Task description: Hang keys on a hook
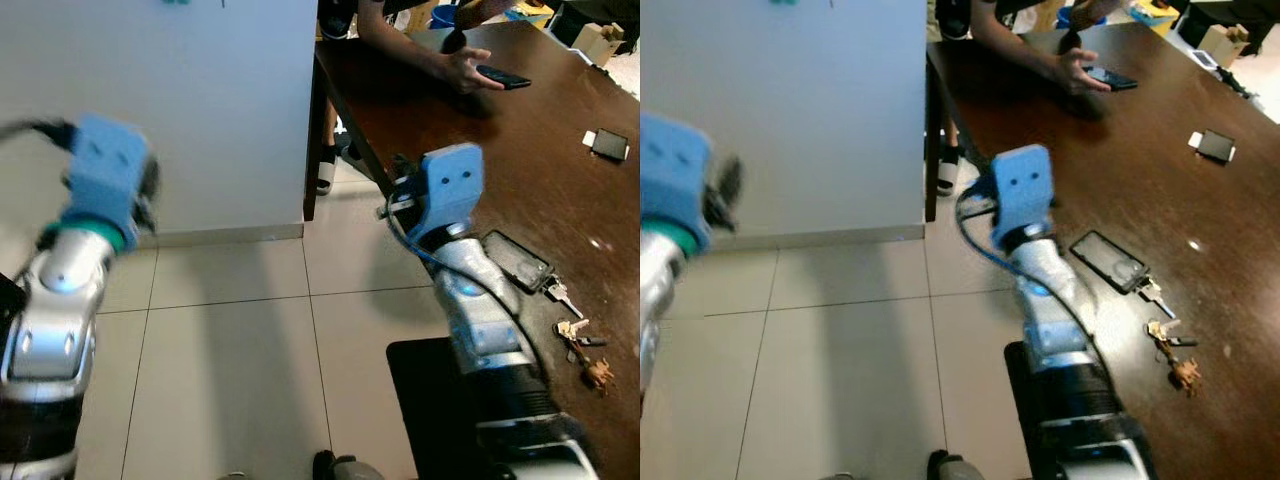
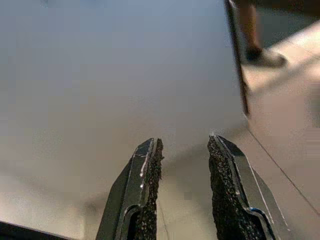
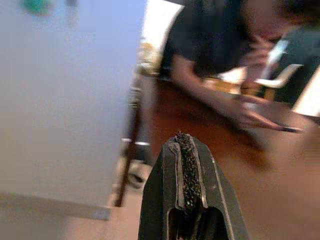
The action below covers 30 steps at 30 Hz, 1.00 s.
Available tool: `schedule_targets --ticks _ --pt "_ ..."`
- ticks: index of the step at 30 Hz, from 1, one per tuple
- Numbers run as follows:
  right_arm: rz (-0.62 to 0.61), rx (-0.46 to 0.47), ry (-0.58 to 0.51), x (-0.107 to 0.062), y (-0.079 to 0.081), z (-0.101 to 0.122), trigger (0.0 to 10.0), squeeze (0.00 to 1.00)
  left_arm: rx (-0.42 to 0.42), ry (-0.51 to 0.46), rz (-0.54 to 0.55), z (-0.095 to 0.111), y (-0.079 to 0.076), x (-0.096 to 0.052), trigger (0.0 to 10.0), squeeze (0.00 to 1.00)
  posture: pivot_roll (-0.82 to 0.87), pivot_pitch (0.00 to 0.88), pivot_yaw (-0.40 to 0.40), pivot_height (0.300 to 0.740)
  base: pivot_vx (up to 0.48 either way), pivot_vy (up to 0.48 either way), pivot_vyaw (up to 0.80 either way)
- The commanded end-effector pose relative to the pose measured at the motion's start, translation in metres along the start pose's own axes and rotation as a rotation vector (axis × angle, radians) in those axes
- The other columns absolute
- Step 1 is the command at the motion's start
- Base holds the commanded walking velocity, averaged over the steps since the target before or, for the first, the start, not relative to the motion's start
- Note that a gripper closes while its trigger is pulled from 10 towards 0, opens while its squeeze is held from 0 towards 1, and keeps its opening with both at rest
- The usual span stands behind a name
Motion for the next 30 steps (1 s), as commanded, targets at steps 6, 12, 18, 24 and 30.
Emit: schedule_targets --ticks 6,12,18,24,30 --pt "-0.269 -0.071 0.197 -0.017 -0.091 -0.046 10.0 0.0 0.0 0.013 -0.108 -0.002 -0.019 -0.01 10.0 0.0 0.1 0.086 0.055 0.74 0.0 0.0 0.0" --pt "-0.441 -0.027 0.389 -0.052 -0.166 -0.088 10.0 0.0 -0.007 0.028 -0.14 -0.002 -0.025 -0.006 10.0 0.0 0.07 0.125 0.058 0.74 0.0 0.0 0.0" --pt "-0.404 0.068 0.456 -0.059 -0.161 -0.104 10.0 0.0 -0.006 0.028 -0.161 -0.001 -0.03 -0.006 10.0 0.0 0.06 0.133 0.061 0.74 0.0 0.0 0.0" --pt "-0.11 0.04 0.559 -0.089 -0.149 -0.122 10.0 0.0 0.003 0.039 -0.21 -0.002 -0.038 -0.008 10.0 0.0 0.02 0.157 0.075 0.74 0.0 0.0 0.0" --pt "0.148 -0.012 0.525 -0.136 -0.154 -0.085 10.0 0.0 0.007 0.035 -0.275 0.0 -0.053 -0.006 10.0 0.0 -0.04 0.183 0.08 0.74 0.0 0.0 0.0"
Point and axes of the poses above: a point about 5 cm out from each wrist's last joint towards the gripper, its own x axis pointing out of the wrist towards the gripper, its own z axis along the axis of the wrist's last joint, y = z × x, the point moved 5 cm from there along x, pointing out of the wrist towards the gripper, and after that the axes turned 1 degree about -x, right-handed, at the moved point
